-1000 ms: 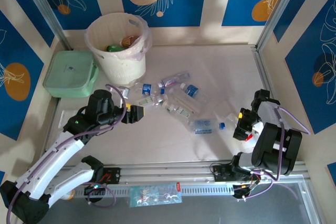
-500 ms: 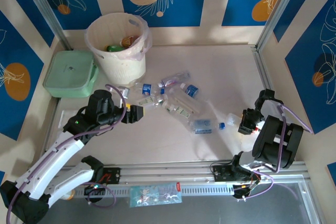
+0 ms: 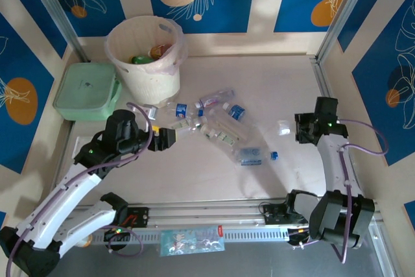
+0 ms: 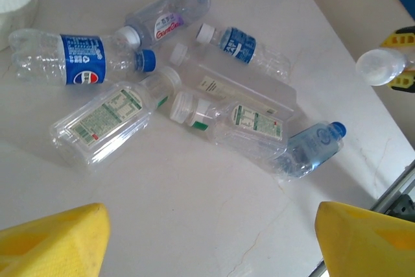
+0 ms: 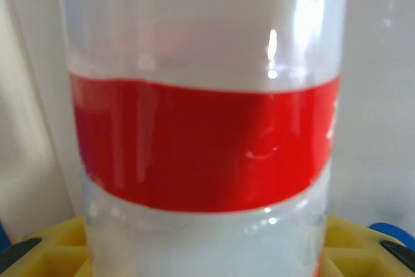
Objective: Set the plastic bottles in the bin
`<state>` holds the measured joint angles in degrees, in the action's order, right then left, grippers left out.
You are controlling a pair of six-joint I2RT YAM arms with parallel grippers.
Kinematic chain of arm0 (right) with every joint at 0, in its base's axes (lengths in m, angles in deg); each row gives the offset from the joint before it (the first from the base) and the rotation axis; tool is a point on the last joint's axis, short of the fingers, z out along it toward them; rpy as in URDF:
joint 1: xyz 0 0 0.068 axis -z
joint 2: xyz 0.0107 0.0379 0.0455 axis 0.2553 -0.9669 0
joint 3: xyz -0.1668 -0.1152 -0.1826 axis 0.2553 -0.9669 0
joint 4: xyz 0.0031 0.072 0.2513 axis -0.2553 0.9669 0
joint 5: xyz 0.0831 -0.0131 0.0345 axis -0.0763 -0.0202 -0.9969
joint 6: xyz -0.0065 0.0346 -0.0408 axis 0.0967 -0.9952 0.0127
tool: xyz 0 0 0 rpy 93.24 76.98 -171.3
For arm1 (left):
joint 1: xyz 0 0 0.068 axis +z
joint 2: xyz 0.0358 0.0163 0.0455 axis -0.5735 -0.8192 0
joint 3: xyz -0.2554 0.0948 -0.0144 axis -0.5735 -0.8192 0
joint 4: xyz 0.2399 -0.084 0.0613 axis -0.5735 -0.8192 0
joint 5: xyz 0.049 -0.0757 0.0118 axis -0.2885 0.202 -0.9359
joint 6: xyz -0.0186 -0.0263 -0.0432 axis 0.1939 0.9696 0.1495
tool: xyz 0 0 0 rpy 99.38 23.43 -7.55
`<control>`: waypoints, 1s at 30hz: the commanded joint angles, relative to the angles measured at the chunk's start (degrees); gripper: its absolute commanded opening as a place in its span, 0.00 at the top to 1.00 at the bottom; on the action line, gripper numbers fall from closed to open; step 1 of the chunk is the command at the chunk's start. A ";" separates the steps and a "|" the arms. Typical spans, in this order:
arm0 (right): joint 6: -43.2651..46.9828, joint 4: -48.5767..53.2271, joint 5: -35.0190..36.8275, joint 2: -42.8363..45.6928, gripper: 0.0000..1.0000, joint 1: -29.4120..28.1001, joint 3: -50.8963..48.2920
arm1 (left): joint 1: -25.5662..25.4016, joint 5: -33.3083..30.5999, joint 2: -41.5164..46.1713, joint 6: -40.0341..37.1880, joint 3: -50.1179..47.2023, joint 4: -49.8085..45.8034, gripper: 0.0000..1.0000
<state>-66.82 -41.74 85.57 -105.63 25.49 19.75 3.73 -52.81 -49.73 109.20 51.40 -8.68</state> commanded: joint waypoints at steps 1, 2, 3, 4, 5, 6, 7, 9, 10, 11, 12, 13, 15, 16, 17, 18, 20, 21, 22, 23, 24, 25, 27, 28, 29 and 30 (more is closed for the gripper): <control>11.27 -7.10 -2.48 1.74 0.52 -5.82 3.36 | -0.62 4.36 -0.49 0.83 2.61 0.20 0.17; 13.43 -7.99 -3.59 1.75 0.52 -7.74 4.11 | -0.63 6.04 -1.03 1.08 2.87 0.60 0.16; 15.49 -8.29 -4.77 1.59 0.52 -9.85 5.37 | -0.70 8.54 -1.78 1.39 3.13 1.30 0.15; 17.30 -8.54 -6.14 1.18 0.52 -11.88 6.69 | -0.80 10.89 -2.58 1.83 3.46 2.01 0.14; 18.99 -8.66 -7.31 0.77 0.51 -13.72 7.88 | -0.95 12.39 -3.30 2.28 3.90 2.26 0.12; 20.63 -8.29 -8.12 0.25 0.52 -16.13 9.38 | -1.08 13.91 -4.30 2.87 4.55 2.50 0.11; 22.16 -7.89 -8.62 -0.20 0.52 -18.53 10.78 | -1.41 15.14 -5.16 3.41 5.19 2.84 0.10; 24.57 -7.49 -9.50 -0.62 0.52 -22.60 12.96 | -2.14 15.20 -6.03 4.56 6.20 3.50 0.07; 25.35 -7.56 -9.53 -0.47 0.51 -24.72 13.60 | -2.44 15.45 -6.27 5.16 6.44 4.37 0.06; 25.76 -8.32 -10.43 -0.29 0.52 -26.28 13.73 | -2.72 15.73 -6.53 5.61 6.65 5.15 0.06; 25.88 -9.67 -11.87 -0.06 0.52 -27.69 13.73 | -3.05 16.01 -6.90 6.02 6.94 5.96 0.05; 25.79 -10.46 -12.78 0.12 0.52 -29.13 13.73 | -3.35 16.51 -7.29 6.37 7.24 6.58 0.05; 25.89 -12.04 -14.66 0.25 0.52 -31.38 13.94 | -4.13 17.76 -8.14 6.81 7.82 8.19 0.05; 25.92 -12.68 -15.94 0.17 0.52 -32.28 14.15 | -4.58 18.73 -8.44 6.95 8.00 9.22 0.05; 25.95 -13.18 -16.74 0.08 0.52 -33.14 14.46 | -4.95 19.37 -8.71 7.10 8.15 10.04 0.05; 26.24 -13.59 -17.16 -0.07 0.52 -34.25 14.96 | -5.60 19.77 -9.12 6.70 8.55 10.48 0.05; 26.78 -13.94 -18.01 -0.57 0.52 -36.39 16.33 | -7.25 18.83 -10.55 4.23 10.98 8.28 0.04; 26.75 -13.85 -18.03 -0.77 0.52 -37.42 17.07 | -8.44 18.10 -11.51 2.89 12.54 6.83 0.04; 26.63 -14.06 -17.88 -0.83 0.52 -38.52 17.62 | -9.69 17.38 -12.42 1.85 13.82 5.80 0.04; 26.38 -14.47 -17.77 -0.83 0.52 -39.35 17.85 | -10.52 16.90 -13.22 1.18 14.84 5.10 0.04; 26.02 -15.23 -17.83 -0.87 0.51 -40.43 17.95 | -11.34 16.27 -14.02 0.65 15.89 4.62 0.04; 25.62 -16.09 -18.08 -0.97 0.52 -41.36 17.95 | -11.98 15.82 -14.69 0.45 16.71 4.52 0.03; 25.00 -17.19 -18.11 -1.15 0.52 -43.16 18.13 | -12.80 15.61 -15.68 0.47 17.50 5.21 0.03; 24.90 -17.95 -18.16 -1.23 0.52 -44.07 18.20 | -13.25 15.69 -16.26 0.60 17.98 5.57 0.03; 24.86 -18.67 -18.29 -1.33 0.51 -44.82 18.26 | -13.51 16.14 -16.87 0.88 18.45 5.90 0.02; 24.94 -19.23 -18.25 -1.47 0.51 -45.74 18.38 | -13.69 16.88 -17.48 1.52 18.77 6.59 0.02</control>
<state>-41.99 -57.90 68.65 -106.74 -18.55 36.42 -9.08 -36.61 -66.04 111.59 68.07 -2.52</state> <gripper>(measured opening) 0.487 0.975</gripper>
